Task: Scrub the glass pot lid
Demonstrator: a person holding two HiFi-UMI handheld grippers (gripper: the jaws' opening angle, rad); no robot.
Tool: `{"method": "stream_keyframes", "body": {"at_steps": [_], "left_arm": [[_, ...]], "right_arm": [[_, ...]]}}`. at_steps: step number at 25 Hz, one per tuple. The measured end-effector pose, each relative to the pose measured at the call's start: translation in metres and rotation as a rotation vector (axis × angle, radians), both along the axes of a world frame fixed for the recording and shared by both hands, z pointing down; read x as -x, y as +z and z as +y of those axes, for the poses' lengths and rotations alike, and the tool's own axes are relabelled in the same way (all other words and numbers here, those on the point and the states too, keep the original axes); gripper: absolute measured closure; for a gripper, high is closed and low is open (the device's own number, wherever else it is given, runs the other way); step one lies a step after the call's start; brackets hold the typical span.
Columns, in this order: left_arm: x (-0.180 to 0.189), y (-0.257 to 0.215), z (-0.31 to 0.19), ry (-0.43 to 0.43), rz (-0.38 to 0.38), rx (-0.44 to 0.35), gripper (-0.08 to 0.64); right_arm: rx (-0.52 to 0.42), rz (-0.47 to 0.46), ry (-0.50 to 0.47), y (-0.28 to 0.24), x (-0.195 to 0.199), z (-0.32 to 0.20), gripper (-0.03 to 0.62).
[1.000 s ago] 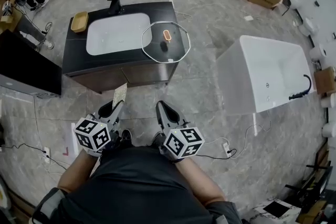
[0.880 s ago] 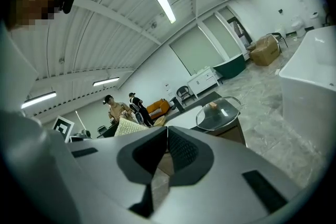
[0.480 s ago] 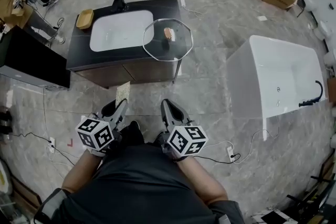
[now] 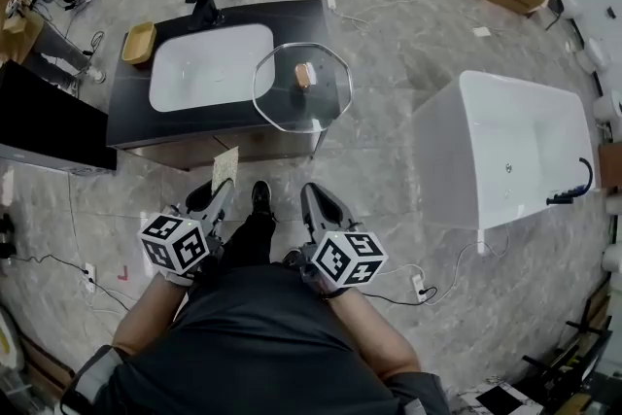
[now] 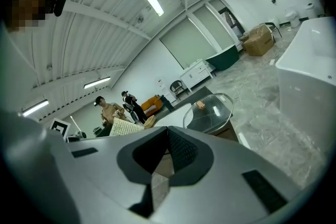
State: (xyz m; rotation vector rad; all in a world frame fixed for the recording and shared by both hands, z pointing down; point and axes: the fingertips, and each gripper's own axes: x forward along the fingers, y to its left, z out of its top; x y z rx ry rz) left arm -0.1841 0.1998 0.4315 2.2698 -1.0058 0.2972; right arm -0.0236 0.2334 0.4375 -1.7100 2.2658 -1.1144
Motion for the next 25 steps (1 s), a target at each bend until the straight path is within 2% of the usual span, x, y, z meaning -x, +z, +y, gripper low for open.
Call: {"method": "stream_keyframes", "body": {"at_steps": [10,17,22,25], "left_arm": [[-0.032,0.017,-0.151,0.107,0.051,0.041,0.485],[-0.015,0.06,-0.248,0.051,0.024,0.122,0.485],[-0.016,0.081,-0.279,0.002,-0.042,0.161,0.485],[-0.026,0.095,-0.294,-0.047,-0.052,0.205,0.485]], "right_arm": [[0.075,0.063,0.138,-0.003,-0.033,-0.117,0.584],[0.128,0.044,0.199,0.011,-0.042,-0.184,0.584],[0.163,0.018,0.207,0.02,-0.068,-0.208,0.584],[0.168,0.013,0.202,0.026,-0.092,-0.228,0.584]]}}
